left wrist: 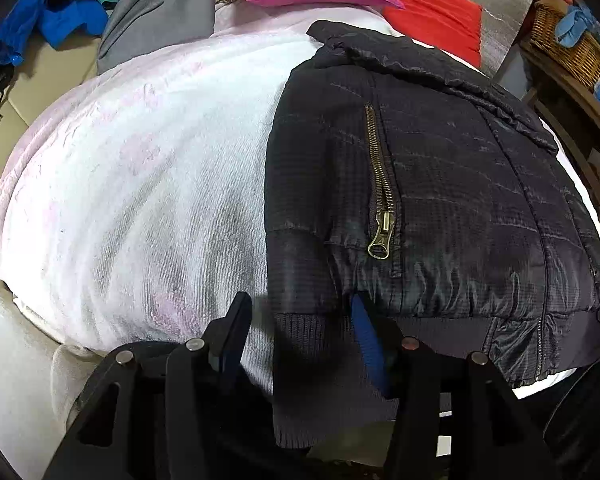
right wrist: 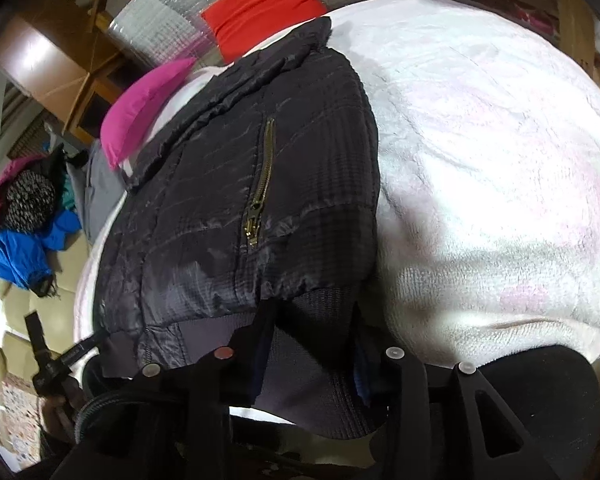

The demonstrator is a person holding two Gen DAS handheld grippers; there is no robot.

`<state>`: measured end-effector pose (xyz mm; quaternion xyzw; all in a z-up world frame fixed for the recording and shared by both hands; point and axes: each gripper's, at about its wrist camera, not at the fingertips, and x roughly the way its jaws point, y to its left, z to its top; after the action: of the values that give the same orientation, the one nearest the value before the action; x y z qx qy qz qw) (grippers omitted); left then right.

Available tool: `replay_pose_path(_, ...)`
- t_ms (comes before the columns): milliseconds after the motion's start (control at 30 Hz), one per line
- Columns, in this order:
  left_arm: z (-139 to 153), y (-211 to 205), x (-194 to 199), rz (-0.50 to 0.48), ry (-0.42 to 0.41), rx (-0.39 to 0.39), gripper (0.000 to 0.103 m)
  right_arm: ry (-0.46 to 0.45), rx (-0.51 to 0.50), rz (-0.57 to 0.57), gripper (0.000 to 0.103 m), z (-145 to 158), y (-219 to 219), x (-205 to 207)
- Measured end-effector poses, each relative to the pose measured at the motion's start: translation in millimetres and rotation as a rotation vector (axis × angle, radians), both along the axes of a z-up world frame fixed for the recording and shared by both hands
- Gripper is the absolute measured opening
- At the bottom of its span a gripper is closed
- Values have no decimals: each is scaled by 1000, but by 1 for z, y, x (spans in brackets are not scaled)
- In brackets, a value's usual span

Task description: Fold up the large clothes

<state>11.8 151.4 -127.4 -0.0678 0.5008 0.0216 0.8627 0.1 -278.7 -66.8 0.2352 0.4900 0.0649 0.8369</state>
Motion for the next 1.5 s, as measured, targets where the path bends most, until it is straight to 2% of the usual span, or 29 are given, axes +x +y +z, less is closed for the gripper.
replay_pose_path(33, 0, -1, 0, -3, 0, 6, 53, 3, -3, -1, 27, 0, 0, 0)
replay_pose_path(67, 0, -1, 0, -8, -1, 4, 49, 7, -2, -3, 23, -1, -1, -1)
replay_pose_path(100, 0, -2, -1, -17, 0, -7, 38, 10, -1, -3, 19, -1, -2, -1)
replay_pose_path(233, 2, -9, -1, -31, 0, 24, 29, -5, -7, 11, 10, 4, -1, -4)
replay_pose_path(300, 4, -11, -3, -40, -5, 38, 24, -9, -18, 24, 10, 5, 1, -5)
replay_pose_path(500, 10, -12, -9, -48, -18, 56, 18, -17, -11, 25, 9, 6, -1, -12)
replay_pose_path(900, 13, -4, -22, -48, -6, 42, 18, -18, 33, 22, 9, 10, -7, -22)
replay_pose_path(1100, 10, -2, -12, -43, 14, 33, 21, -30, 49, -4, 25, 7, -12, -11)
replay_pose_path(1200, 8, -2, -11, -38, 19, 25, 22, -25, 39, 16, 38, 6, -5, -6)
replay_pose_path(1233, 7, -1, -9, -34, 20, 21, 23, -23, 36, 23, 45, 6, -3, -4)
replay_pose_path(1300, 5, -1, -8, -26, 22, 13, 28, -20, 27, 38, 52, 5, 2, 2)
replay_pose_path(1433, 2, -1, -4, -24, 29, 1, 31, 9, 8, 47, 53, -1, 6, 6)
replay_pose_path(1467, 2, -1, -3, -24, 31, -1, 31, 13, 3, 46, 49, -1, 6, 7)
replay_pose_path(1500, 2, -1, -3, -25, 32, -3, 31, 21, -4, 41, 35, -3, 5, 7)
